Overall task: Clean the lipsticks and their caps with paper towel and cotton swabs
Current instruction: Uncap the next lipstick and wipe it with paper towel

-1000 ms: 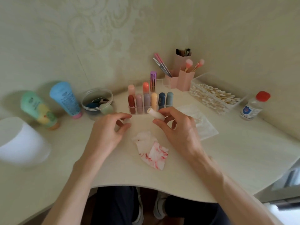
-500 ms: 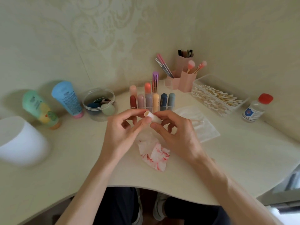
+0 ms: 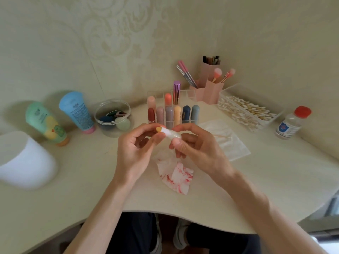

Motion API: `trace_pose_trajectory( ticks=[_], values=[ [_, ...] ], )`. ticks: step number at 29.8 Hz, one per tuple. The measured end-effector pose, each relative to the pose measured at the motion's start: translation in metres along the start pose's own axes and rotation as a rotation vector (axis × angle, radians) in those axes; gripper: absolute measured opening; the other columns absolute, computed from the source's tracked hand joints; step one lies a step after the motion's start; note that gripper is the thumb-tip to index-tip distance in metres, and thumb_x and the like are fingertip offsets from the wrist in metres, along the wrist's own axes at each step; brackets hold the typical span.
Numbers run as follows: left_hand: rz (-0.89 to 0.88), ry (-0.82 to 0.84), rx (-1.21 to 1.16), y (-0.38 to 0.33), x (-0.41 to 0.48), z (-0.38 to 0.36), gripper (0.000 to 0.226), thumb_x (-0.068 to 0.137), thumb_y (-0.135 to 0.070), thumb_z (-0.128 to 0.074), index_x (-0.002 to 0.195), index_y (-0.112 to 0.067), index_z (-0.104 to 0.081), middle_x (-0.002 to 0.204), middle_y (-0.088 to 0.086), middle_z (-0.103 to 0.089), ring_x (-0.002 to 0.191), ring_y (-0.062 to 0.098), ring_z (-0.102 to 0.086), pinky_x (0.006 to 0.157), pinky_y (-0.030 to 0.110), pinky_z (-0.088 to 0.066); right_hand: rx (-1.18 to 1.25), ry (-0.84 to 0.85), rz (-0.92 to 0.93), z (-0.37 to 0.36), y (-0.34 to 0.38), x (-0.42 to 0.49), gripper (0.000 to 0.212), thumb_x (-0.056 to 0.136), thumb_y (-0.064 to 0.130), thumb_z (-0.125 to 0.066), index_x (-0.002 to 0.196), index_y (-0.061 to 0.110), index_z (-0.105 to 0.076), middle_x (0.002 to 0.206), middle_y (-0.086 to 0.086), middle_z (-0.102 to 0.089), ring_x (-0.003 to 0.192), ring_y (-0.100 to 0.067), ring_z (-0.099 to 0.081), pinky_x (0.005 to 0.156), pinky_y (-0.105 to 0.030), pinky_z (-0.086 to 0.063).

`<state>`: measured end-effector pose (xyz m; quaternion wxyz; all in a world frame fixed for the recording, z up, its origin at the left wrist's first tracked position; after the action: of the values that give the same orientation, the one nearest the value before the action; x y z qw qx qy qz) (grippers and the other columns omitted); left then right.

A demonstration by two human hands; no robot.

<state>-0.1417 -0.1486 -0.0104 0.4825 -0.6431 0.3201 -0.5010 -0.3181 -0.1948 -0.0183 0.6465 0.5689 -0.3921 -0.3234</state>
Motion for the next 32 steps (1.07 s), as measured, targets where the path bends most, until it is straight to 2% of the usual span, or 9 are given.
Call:
trace_pose_trajectory(
  ticks=[3, 9, 19, 21, 23, 26, 28, 30, 32],
  values=[
    [0.003, 0.007, -0.017, 0.0, -0.001, 0.001, 0.017, 0.083, -0.024, -0.078, 0.091, -0.039, -0.08, 0.094, -0.008, -0.079, 0.09, 0.009, -0.073, 0.083, 0.018, -0.055, -0.042, 0.009, 0.025, 0.0, -0.001, 0.0, 0.029, 0.092, 0.028, -0.072, 0.11, 0.006, -0.067, 0.082, -0.009, -0.076, 0.065, -0.02, -0.068, 0.06, -0.033, -0.052],
    [0.05, 0.045, -0.104, 0.0, -0.003, -0.002, 0.014, 0.083, -0.019, -0.073, 0.097, -0.018, -0.076, 0.088, -0.01, -0.078, 0.083, 0.001, -0.068, 0.075, 0.013, -0.049, -0.139, 0.03, 0.038, -0.002, 0.003, -0.003, 0.041, 0.111, 0.029, -0.042, 0.093, 0.005, -0.071, 0.067, -0.004, -0.061, 0.054, -0.017, -0.049, 0.05, -0.024, -0.039],
    [0.078, 0.131, -0.171, -0.002, -0.003, -0.005, 0.024, 0.087, -0.016, -0.068, 0.109, -0.007, -0.072, 0.088, -0.015, -0.075, 0.077, -0.001, -0.064, 0.068, 0.01, -0.047, -0.034, 0.083, -0.107, -0.006, 0.007, -0.005, 0.052, 0.112, 0.04, -0.035, 0.092, 0.01, -0.073, 0.066, -0.011, -0.045, 0.058, -0.028, -0.028, 0.054, -0.043, -0.024],
    [0.095, 0.177, -0.172, 0.001, -0.003, -0.005, 0.029, 0.088, -0.02, -0.079, 0.115, -0.011, -0.073, 0.097, -0.005, -0.076, 0.086, 0.01, -0.068, 0.073, 0.018, -0.053, -0.005, 0.071, -0.078, -0.006, 0.011, -0.006, 0.051, 0.112, 0.042, -0.035, 0.086, 0.022, -0.074, 0.068, -0.014, -0.045, 0.06, -0.03, -0.028, 0.054, -0.039, -0.026],
    [0.093, 0.232, -0.118, 0.006, -0.004, -0.005, 0.033, 0.082, -0.028, -0.084, 0.114, -0.024, -0.078, 0.107, 0.008, -0.077, 0.098, 0.039, -0.066, 0.076, 0.042, -0.058, -0.005, 0.108, -0.044, -0.008, 0.014, -0.007, 0.047, 0.113, 0.039, -0.034, 0.092, 0.033, -0.076, 0.069, -0.021, -0.042, 0.06, -0.034, -0.027, 0.054, -0.04, -0.025],
    [0.051, 0.205, -0.047, 0.007, -0.005, -0.005, 0.021, 0.082, -0.03, -0.084, 0.103, -0.027, -0.081, 0.107, 0.005, -0.078, 0.101, 0.045, -0.066, 0.077, 0.059, -0.052, -0.051, 0.089, -0.036, -0.007, 0.011, -0.005, 0.047, 0.113, 0.037, -0.038, 0.105, 0.013, -0.077, 0.067, -0.023, -0.043, 0.057, -0.031, -0.031, 0.054, -0.038, -0.026],
    [0.076, 0.102, -0.091, 0.002, -0.003, -0.003, 0.017, 0.084, -0.023, -0.083, 0.1, -0.021, -0.079, 0.105, -0.001, -0.08, 0.1, 0.024, -0.073, 0.084, 0.039, -0.056, -0.136, 0.002, 0.0, 0.0, 0.009, -0.003, 0.05, 0.108, 0.047, -0.048, 0.099, 0.007, -0.075, 0.067, -0.01, -0.054, 0.057, -0.019, -0.044, 0.056, -0.03, -0.034],
    [0.095, 0.014, -0.155, 0.001, -0.002, 0.002, 0.023, 0.082, -0.019, -0.077, 0.104, -0.017, -0.076, 0.103, -0.006, -0.08, 0.093, 0.007, -0.072, 0.076, 0.019, -0.053, -0.381, -0.023, 0.043, 0.009, 0.008, -0.002, 0.042, 0.096, 0.064, -0.061, 0.102, 0.024, -0.074, 0.08, 0.008, -0.066, 0.069, -0.008, -0.056, 0.064, -0.02, -0.04],
    [0.085, -0.023, -0.165, 0.0, -0.002, 0.005, 0.023, 0.084, -0.017, -0.073, 0.106, -0.013, -0.074, 0.103, -0.006, -0.08, 0.087, 0.003, -0.07, 0.069, 0.014, -0.05, -0.682, 0.065, 0.017, 0.012, 0.001, -0.004, 0.049, 0.078, 0.075, -0.071, 0.108, 0.036, -0.07, 0.096, 0.017, -0.064, 0.093, -0.004, -0.058, 0.078, -0.016, -0.043]
  ],
)
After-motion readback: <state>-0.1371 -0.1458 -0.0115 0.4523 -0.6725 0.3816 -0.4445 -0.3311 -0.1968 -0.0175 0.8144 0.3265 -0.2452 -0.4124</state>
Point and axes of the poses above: each hand's wrist, its own x-axis towards the middle knuckle, its own z-axis out of the back of the hand, y = z × x, the point moved 3 cm from there along x, towards the middle knuckle
